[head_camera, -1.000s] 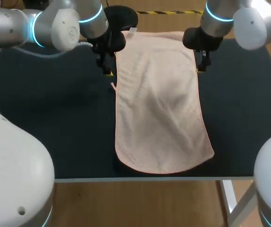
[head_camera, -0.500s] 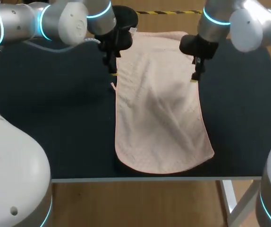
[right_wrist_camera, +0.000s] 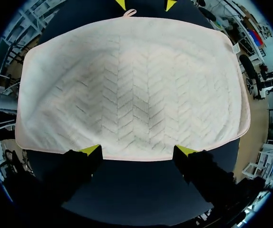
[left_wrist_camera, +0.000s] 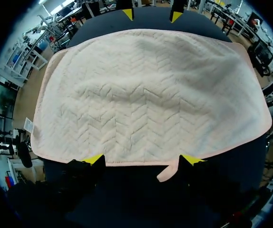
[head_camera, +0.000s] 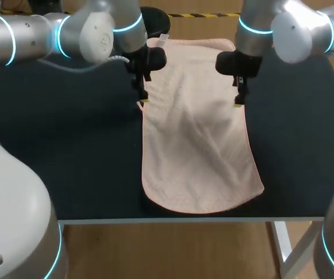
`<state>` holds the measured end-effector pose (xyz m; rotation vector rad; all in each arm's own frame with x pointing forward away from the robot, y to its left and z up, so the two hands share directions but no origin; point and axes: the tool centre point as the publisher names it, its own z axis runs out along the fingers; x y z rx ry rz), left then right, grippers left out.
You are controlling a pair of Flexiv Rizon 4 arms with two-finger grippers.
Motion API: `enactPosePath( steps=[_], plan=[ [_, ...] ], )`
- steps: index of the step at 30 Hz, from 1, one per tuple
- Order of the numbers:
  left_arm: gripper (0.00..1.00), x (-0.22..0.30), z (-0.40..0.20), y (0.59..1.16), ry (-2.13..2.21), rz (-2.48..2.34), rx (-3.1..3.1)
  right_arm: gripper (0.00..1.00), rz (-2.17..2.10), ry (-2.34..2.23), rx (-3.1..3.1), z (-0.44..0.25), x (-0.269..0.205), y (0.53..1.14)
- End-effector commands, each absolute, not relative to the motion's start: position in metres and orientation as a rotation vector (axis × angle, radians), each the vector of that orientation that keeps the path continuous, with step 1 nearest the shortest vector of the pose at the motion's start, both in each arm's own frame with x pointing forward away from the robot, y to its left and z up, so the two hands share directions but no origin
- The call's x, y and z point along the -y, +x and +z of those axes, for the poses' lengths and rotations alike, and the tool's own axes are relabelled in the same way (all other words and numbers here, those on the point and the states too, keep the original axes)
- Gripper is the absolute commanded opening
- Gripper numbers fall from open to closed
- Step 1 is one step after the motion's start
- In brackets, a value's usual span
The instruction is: Fold the towel
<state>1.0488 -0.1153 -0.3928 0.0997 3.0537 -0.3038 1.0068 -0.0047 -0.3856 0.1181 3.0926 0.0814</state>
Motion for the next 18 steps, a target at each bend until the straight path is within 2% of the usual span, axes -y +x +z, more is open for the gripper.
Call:
enactPosePath(
  steps=[1, 18],
  plan=[
    [1.0, 0.121, -0.404, 1.058, 0.096, -0.278, -3.066, 1.0, 0.08, 0.084, -3.131, -0.399, 0.008, 1.019],
    [1.0, 0.132, -0.429, 1.062, 0.064, -0.237, -3.112, 1.0, 0.092, 0.014, -3.187, -0.421, 0.014, 1.022]
  ],
)
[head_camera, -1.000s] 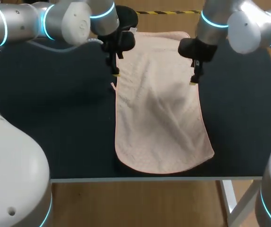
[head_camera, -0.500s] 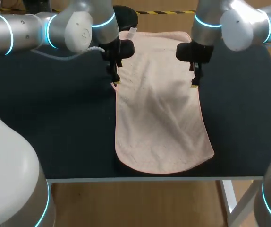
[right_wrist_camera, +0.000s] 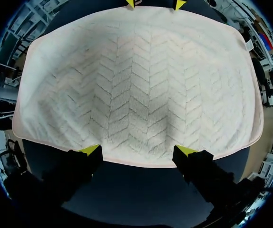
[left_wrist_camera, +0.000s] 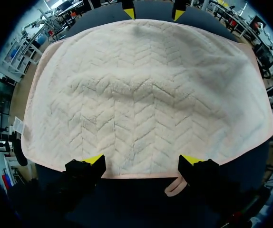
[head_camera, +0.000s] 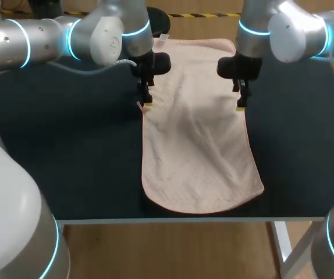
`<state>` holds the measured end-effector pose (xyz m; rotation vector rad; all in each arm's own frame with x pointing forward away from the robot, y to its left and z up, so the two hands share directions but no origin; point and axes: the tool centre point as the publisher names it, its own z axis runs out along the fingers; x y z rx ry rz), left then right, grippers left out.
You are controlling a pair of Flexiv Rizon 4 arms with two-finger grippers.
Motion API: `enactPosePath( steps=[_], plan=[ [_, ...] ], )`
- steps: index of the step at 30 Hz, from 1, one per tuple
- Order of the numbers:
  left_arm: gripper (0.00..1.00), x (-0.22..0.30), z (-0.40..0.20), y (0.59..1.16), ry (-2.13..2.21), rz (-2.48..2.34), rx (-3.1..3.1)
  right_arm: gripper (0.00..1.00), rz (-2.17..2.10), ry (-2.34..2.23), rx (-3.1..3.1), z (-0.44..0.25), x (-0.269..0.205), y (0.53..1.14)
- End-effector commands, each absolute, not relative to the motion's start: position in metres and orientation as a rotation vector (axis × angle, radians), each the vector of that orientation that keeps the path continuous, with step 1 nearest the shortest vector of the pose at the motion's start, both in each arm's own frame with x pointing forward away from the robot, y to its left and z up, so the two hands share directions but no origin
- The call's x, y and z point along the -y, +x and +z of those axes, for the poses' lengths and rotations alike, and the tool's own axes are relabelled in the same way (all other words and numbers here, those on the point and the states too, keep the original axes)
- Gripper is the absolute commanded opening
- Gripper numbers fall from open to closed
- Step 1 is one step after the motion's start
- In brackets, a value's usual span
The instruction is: Fold the towel
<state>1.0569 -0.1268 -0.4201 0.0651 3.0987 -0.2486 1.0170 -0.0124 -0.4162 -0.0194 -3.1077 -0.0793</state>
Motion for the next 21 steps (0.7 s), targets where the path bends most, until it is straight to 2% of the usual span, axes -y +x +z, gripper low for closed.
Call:
enactPosePath(
  steps=[1, 21],
  plan=[
    [1.0, 0.133, -0.43, 1.062, 0.069, -0.231, -3.115, 1.0, -0.091, -0.013, 3.093, -0.422, 0.014, 1.022],
    [1.0, 0.131, -0.442, 1.061, 0.046, -0.193, -3.124, 1.0, -0.136, -0.149, 3.089, -0.446, 0.012, 1.031]
  ],
)
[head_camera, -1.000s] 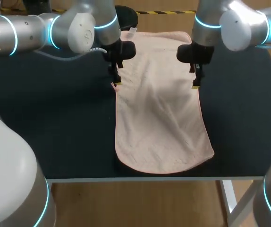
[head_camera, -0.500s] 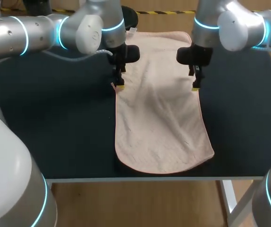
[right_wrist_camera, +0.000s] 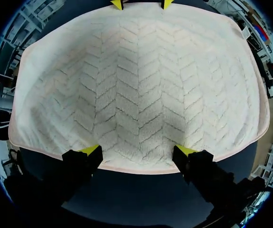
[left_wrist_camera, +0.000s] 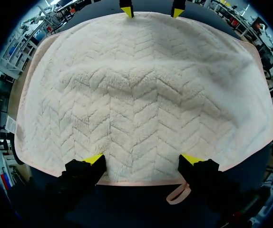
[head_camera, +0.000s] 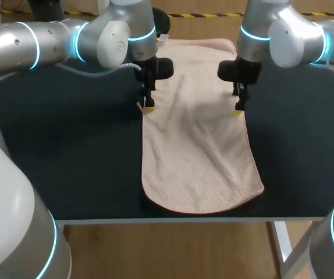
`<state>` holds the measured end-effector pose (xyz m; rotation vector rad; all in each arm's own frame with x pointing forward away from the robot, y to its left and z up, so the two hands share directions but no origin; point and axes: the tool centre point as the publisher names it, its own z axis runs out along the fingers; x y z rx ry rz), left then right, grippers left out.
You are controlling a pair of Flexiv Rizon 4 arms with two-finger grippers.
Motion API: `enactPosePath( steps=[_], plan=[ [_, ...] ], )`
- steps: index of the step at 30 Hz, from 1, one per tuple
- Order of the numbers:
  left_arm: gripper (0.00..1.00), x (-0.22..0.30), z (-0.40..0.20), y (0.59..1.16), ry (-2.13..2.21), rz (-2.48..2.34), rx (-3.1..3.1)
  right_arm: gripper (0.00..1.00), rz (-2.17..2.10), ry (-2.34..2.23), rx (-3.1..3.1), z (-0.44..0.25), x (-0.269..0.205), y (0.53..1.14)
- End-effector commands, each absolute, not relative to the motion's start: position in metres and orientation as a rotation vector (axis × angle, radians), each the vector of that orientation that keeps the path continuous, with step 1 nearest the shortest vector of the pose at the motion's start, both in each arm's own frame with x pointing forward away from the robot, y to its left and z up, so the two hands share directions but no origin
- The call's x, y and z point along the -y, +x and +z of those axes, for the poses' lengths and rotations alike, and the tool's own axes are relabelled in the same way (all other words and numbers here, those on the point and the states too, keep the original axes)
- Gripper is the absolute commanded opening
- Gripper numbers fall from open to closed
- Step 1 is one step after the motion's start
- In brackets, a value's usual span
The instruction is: Fold the towel
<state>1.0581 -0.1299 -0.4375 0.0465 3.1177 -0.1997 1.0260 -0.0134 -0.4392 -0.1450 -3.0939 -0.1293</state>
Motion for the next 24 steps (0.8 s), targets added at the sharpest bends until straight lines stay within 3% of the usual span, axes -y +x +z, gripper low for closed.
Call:
enactPosePath(
  steps=[1, 5, 6, 7, 8, 10, 24],
  plan=[
    [1.0, 0.131, -0.442, 1.061, 0.044, -0.193, -3.126, 1.0, -0.136, -0.152, 3.089, -0.448, 0.011, 1.031],
    [1.0, 0.132, -0.442, 1.061, 0.049, -0.194, -3.124, 1.0, -0.128, -0.135, 3.089, -0.452, 0.009, 1.029],
    [0.99, 0.132, -0.442, 1.061, 0.051, -0.194, -3.123, 0.4, -0.122, -0.131, 3.088, -0.452, 0.009, 1.029],
    [0.68, 0.132, -0.442, 1.06, 0.052, -0.193, -3.123, 0.16, -0.116, -0.127, 3.089, -0.452, 0.009, 1.028],
    [0.46, 0.131, -0.442, 1.06, 0.052, -0.193, -3.123, 0.0, -0.115, -0.125, 3.09, -0.451, 0.009, 1.028],
    [0.0, 0.131, -0.441, 1.059, 0.053, -0.193, -3.121, 0.0, -0.099, -0.114, 3.094, -0.45, 0.01, 1.026],
    [0.0, 0.128, -0.418, 1.045, 0.075, -0.21, -3.102, 0.0, -0.055, -0.114, 3.101, -0.431, 0.024, 1.011]
  ],
)
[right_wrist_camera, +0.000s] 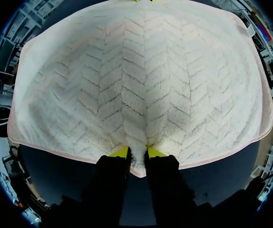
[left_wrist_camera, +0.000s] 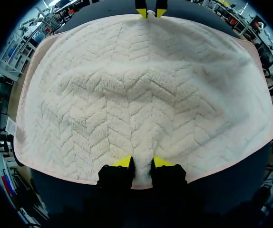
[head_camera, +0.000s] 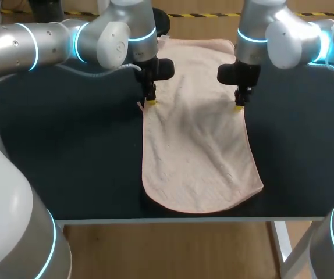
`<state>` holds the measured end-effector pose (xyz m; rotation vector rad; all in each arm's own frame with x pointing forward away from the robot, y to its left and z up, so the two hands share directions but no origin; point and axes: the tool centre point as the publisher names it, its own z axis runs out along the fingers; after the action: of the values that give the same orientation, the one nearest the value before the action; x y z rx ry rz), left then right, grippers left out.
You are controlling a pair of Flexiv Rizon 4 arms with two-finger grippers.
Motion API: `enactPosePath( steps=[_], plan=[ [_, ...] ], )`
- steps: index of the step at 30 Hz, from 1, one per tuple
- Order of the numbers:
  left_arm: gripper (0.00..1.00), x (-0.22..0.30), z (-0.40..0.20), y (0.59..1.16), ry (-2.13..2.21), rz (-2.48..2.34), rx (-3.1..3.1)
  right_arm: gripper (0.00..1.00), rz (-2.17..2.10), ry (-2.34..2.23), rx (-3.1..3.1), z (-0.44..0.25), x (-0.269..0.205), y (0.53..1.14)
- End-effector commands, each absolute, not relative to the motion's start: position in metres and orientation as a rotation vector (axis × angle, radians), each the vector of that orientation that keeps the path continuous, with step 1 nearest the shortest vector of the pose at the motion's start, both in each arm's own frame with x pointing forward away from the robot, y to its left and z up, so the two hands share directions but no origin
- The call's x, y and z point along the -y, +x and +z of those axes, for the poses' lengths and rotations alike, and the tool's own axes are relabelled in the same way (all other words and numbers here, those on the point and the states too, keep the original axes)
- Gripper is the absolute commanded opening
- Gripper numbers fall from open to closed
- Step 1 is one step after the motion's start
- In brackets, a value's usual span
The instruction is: Fold the towel
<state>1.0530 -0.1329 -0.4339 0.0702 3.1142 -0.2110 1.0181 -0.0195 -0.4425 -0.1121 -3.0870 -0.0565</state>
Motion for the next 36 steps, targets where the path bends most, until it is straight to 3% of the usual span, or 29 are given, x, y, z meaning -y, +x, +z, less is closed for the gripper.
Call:
enactPosePath(
  steps=[1, 21, 36],
  plan=[
    [0.0, 0.128, -0.413, 1.043, 0.075, -0.213, -3.096, 0.0, -0.064, -0.117, 3.113, -0.426, 0.024, 1.011],
    [0.0, 0.105, -0.289, 1.04, 0.088, -0.246, -2.921, 0.0, -0.114, 0.02, 3.311, -0.321, 0.014, 1.024],
    [0.0, 0.1, -0.143, 1.099, 0.165, -0.142, -2.657, 0.0, -0.195, 0.108, 3.699, -0.141, 0.008, 1.056]
  ],
)
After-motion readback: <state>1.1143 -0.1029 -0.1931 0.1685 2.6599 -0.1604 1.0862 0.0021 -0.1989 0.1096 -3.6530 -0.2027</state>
